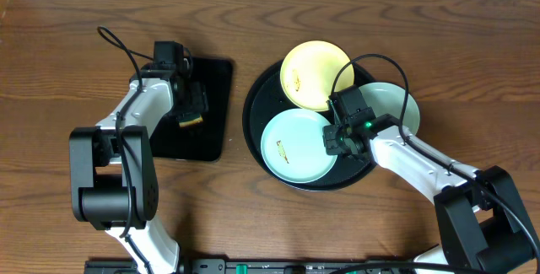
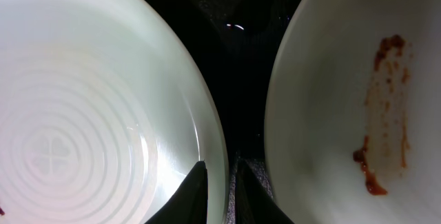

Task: Clean dirty plates on tray and stack at the side
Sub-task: 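Lower the left gripper and grasp the green sponge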

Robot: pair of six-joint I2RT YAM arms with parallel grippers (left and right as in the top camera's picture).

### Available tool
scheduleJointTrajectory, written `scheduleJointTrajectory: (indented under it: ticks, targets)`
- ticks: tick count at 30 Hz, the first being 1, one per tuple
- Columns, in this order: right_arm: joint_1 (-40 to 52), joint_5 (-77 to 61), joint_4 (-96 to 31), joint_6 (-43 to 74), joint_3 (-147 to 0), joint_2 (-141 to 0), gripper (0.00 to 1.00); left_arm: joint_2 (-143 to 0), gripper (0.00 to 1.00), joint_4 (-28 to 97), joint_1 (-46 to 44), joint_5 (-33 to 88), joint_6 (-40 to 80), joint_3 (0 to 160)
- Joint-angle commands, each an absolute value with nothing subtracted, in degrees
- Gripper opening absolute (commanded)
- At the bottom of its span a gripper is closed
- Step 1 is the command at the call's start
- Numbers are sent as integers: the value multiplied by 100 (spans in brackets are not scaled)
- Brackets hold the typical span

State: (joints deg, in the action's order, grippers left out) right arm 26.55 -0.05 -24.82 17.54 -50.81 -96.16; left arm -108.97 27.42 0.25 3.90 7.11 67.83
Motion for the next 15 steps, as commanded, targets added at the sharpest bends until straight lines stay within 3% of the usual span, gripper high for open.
scheduleJointTrajectory:
  ticks: [1, 4, 5, 9, 11, 13, 14, 15]
  targets:
    - [2709, -25, -2482, 1774, -5041, -9657, 13, -10899, 77, 2519, 19, 318, 668, 6707]
    - [2709, -25, -2482, 1774, -5041, -9657, 13, -10901, 79, 2300, 19, 316, 668, 6707]
    - [2709, -25, -2482, 1774, -5039, -9657, 13, -10901, 75, 2244, 19, 316, 668, 6707]
    - [2709, -25, -2475, 1774, -5041, -9657, 14, -10910, 37, 2213, 19, 318, 668, 6698]
    - [2709, -25, -2464, 1774, -5041, -9657, 17, -10936, 31, 2215, 19, 318, 668, 6689]
    - [2709, -25, -2464, 1774, -5039, -9657, 22, -10982, 31, 2215, 19, 318, 666, 6685]
    - [2709, -25, -2462, 1774, -5041, -9657, 29, -11034, 61, 2213, 19, 316, 666, 6685]
    - [2709, -23, -2462, 1772, -5039, -9657, 30, -11050, 63, 2213, 19, 318, 666, 6685]
